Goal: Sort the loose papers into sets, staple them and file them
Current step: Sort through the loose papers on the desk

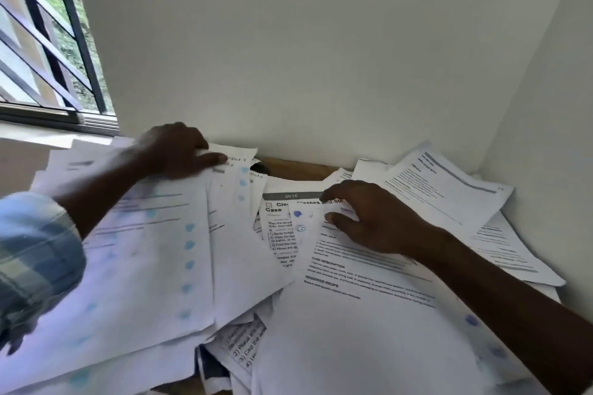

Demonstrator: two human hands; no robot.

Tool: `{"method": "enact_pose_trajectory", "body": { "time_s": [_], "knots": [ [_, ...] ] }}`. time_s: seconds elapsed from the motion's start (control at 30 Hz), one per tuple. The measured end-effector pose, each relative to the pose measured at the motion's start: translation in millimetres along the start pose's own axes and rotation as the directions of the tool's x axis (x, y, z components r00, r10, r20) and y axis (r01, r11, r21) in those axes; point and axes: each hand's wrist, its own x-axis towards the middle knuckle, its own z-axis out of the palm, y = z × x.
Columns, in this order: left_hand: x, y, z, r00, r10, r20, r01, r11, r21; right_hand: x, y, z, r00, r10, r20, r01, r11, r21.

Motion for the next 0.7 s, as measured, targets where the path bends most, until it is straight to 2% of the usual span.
{"method": "enact_pose_trajectory", "body": {
  "time_s": [0.13, 0.3, 0.37, 0.43, 0.5, 0.6, 0.7],
  "knots": [
    [-16.9, -25.2, 13.2, 0.999, -0.049, 0.009, 0.050, 0.998, -0.047, 28.2, -12.7, 16.6, 0.998, 0.022, 0.066, -0.026, 0.998, 0.061],
    [-24.0, -23.9, 42.7, 0.997, -0.077, 0.010, 0.077, 0.994, -0.079, 63.0, -38.3, 32.6, 0.992, 0.057, 0.108, -0.072, 0.988, 0.138],
    [-27.7, -23.5, 56.7, 0.997, -0.078, -0.001, 0.078, 0.994, -0.083, 72.3, -46.8, 35.0, 0.976, 0.126, 0.178, -0.144, 0.985, 0.093],
    [-28.3, -24.0, 63.6, 0.996, -0.081, -0.032, 0.077, 0.991, -0.109, 73.4, -52.6, 41.7, 0.959, 0.150, 0.239, -0.142, 0.989, -0.051],
    [-27.1, -25.4, 66.2, 0.995, -0.093, -0.045, 0.086, 0.988, -0.129, 68.6, -54.3, 55.0, 0.972, 0.128, 0.196, -0.102, 0.985, -0.135],
    [-26.3, -26.7, 69.9, 0.993, -0.113, -0.036, 0.106, 0.984, -0.145, 55.2, -52.5, 67.1, 0.996, 0.070, 0.059, -0.064, 0.993, -0.102],
    [-26.1, -26.9, 70.7, 0.991, -0.132, -0.016, 0.129, 0.981, -0.146, 49.8, -45.5, 66.2, 1.000, 0.029, -0.008, -0.029, 0.996, -0.086]
  ]
}}
